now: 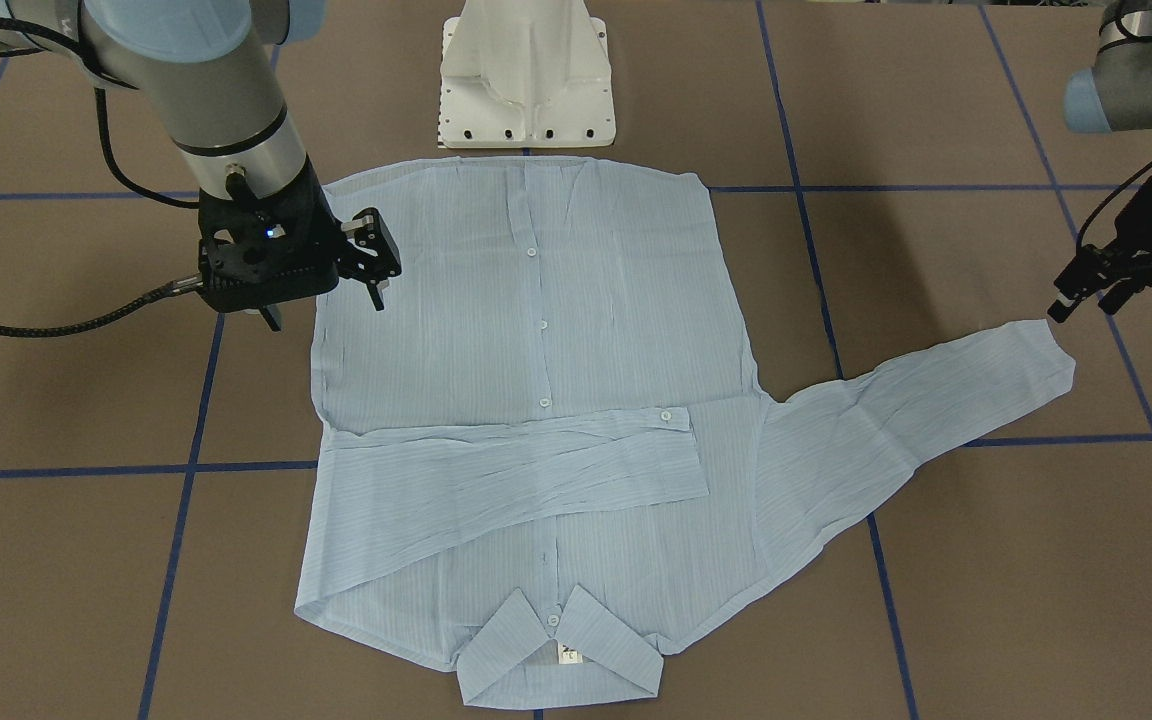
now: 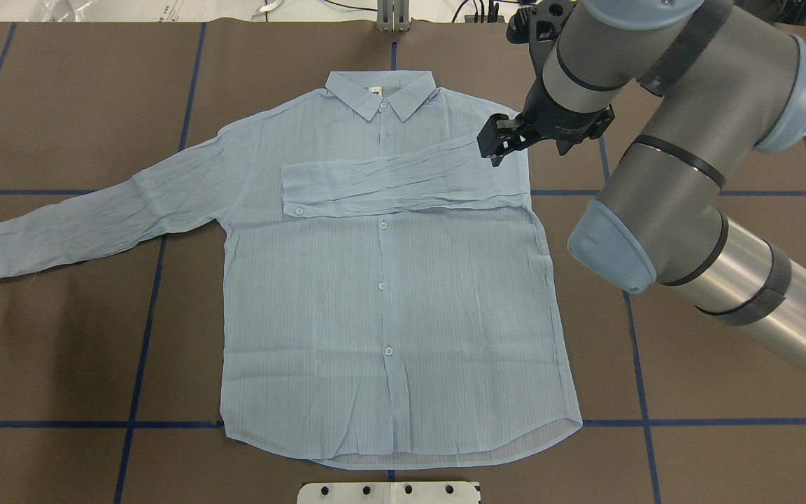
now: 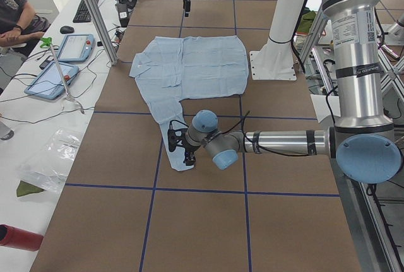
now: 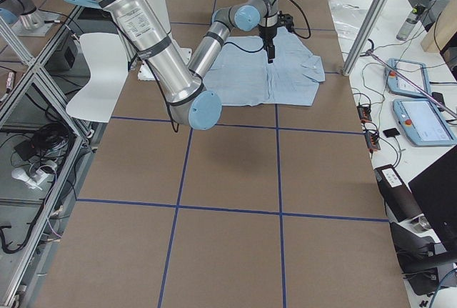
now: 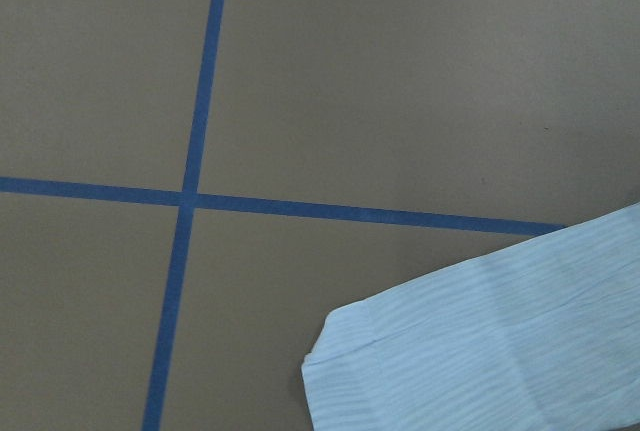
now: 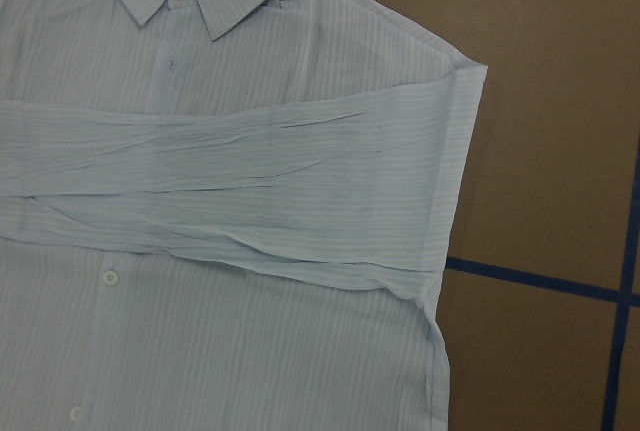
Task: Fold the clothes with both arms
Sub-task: 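Move the left gripper to the other sleeve's cuff and grasp it, then fold the sleeve across the chest with the left gripper while the right draws back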
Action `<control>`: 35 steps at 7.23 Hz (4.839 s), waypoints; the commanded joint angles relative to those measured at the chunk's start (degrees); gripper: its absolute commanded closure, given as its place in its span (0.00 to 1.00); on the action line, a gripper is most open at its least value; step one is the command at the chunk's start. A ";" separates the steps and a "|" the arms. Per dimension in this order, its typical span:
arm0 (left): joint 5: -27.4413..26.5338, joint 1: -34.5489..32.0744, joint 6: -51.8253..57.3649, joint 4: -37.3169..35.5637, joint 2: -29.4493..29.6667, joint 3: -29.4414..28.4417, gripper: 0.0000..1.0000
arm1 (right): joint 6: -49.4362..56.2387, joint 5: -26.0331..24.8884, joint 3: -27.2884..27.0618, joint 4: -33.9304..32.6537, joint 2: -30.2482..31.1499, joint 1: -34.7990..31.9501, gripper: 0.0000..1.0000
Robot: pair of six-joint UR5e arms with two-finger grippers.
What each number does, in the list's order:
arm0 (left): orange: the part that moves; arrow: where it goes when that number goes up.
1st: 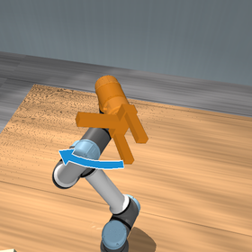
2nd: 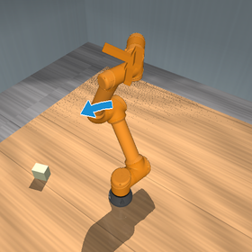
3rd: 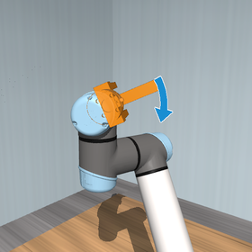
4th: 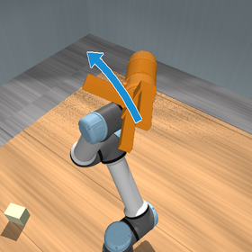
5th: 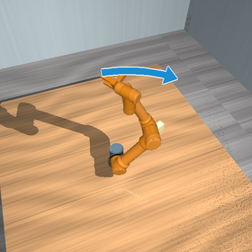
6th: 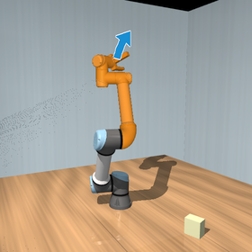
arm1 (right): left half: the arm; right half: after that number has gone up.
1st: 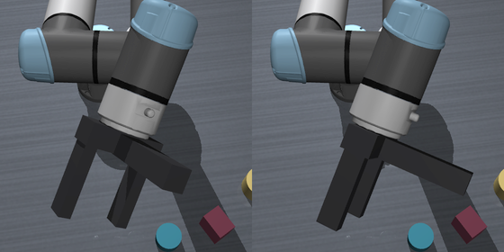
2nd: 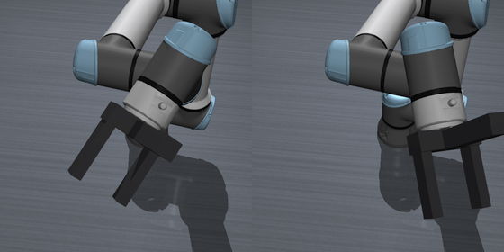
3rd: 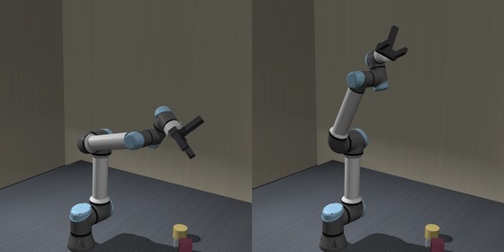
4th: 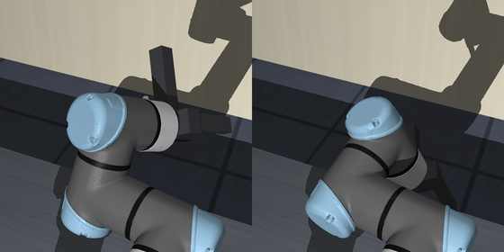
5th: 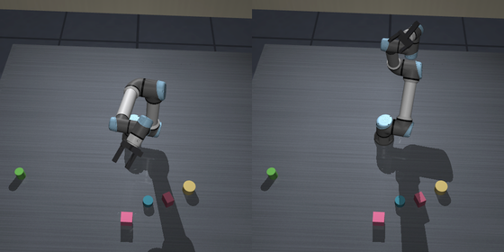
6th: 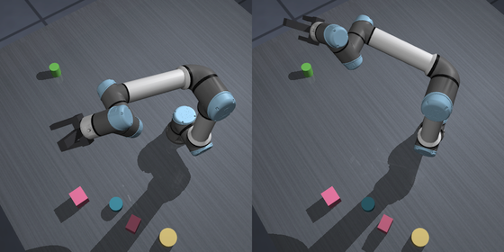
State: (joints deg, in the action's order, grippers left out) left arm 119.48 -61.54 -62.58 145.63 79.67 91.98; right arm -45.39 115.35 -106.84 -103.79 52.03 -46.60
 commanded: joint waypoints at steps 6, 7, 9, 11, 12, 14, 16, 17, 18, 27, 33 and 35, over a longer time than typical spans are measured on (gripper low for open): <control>-7.24 6.52 -0.97 -0.08 -0.04 -4.18 0.16 | -0.13 -0.04 0.23 0.52 0.26 0.90 0.00; -7.24 6.70 -1.05 -0.08 -0.04 -4.09 0.23 | -0.13 -0.04 0.32 0.52 0.26 0.90 0.00; -7.24 6.96 -1.05 -0.08 -0.13 -4.09 0.33 | -0.13 -0.13 0.32 0.52 0.35 0.99 0.00; -7.15 7.75 -1.05 -0.17 -0.13 -4.09 0.35 | -0.13 -0.30 0.32 0.52 0.61 0.99 0.00; -7.15 8.36 -1.05 -0.17 -0.21 -4.18 0.35 | -0.13 -0.31 0.32 0.52 0.61 0.99 0.00; -7.15 8.98 -1.05 -0.17 -0.21 -4.88 0.35 | -0.13 -0.31 0.32 0.52 0.61 0.99 0.00; -7.24 9.07 -1.05 -0.26 -0.30 -5.06 0.48 | -0.13 -0.13 0.23 0.52 0.61 0.99 0.00; -7.24 9.07 -1.05 -0.26 -0.30 -4.97 0.54 | -0.13 -0.13 0.23 0.52 0.61 0.99 0.00; -7.24 8.98 -0.97 -0.26 -0.39 -4.80 0.58 | -0.13 -0.04 0.23 0.52 0.61 0.99 0.00; -4.87 7.32 -1.58 -15.76 1.43 13.97 1.00 | 0.30 0.40 -4.23 0.52 6.74 0.29 0.00; -2.68 9.92 -19.52 -53.35 43.85 10.53 1.00 | 2.41 3.30 -12.60 0.52 19.93 -1.91 0.00; -2.41 11.79 -32.45 -53.26 62.18 -3.05 1.00 | 2.33 3.74 -12.60 0.52 21.27 -1.83 0.00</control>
State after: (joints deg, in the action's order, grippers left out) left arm 116.85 -51.15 -86.98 92.37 131.20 96.88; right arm -43.08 118.85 -119.38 -103.27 72.57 -48.42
